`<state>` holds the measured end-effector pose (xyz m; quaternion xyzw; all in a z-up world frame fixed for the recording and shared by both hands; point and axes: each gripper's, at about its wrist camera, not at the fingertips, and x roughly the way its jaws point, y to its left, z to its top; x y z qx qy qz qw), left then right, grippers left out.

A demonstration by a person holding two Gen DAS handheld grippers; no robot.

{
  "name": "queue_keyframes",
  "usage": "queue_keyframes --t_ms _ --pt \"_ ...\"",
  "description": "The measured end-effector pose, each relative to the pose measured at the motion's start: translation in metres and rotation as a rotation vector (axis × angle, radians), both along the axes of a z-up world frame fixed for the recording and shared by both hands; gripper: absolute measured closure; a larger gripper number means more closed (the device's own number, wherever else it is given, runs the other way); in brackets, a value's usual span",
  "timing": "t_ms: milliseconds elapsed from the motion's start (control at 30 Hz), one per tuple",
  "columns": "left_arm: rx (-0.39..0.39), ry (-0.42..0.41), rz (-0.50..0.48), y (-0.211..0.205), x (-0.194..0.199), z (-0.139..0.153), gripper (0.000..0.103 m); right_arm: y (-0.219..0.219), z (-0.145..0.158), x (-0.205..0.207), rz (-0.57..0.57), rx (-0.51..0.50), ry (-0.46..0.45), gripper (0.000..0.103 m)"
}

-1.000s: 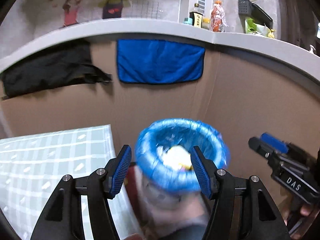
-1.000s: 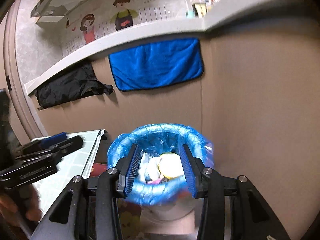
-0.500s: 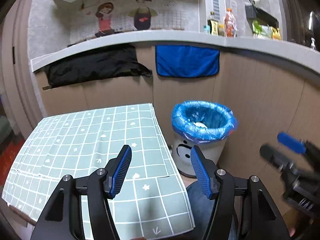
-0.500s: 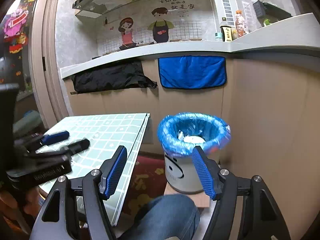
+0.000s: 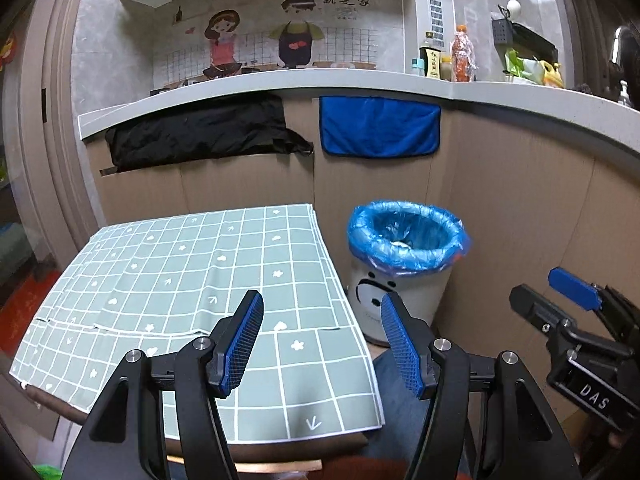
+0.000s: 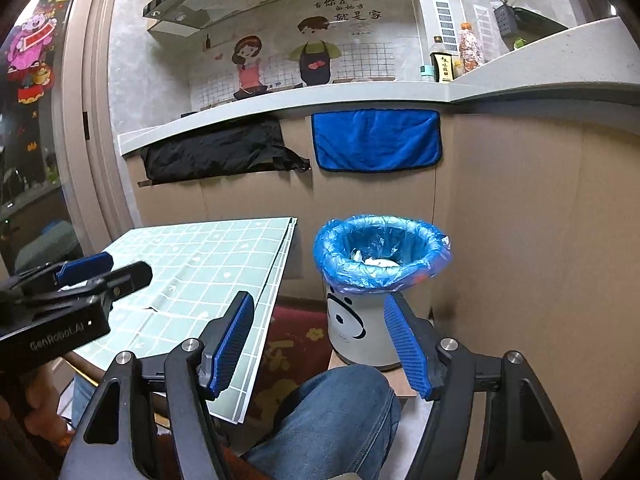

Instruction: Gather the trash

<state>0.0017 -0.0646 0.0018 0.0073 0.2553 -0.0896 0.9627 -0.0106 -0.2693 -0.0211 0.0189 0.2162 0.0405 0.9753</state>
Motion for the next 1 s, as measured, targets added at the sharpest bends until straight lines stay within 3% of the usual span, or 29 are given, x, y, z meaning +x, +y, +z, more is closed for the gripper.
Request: queue_keyframes --t_ms 1000 --pt "-0.006 -0.032 -0.008 0.0035 -0.0095 0.0060 0.041 0.0046 0.0053 -0.0071 0.000 -0.003 -0.028 0.038"
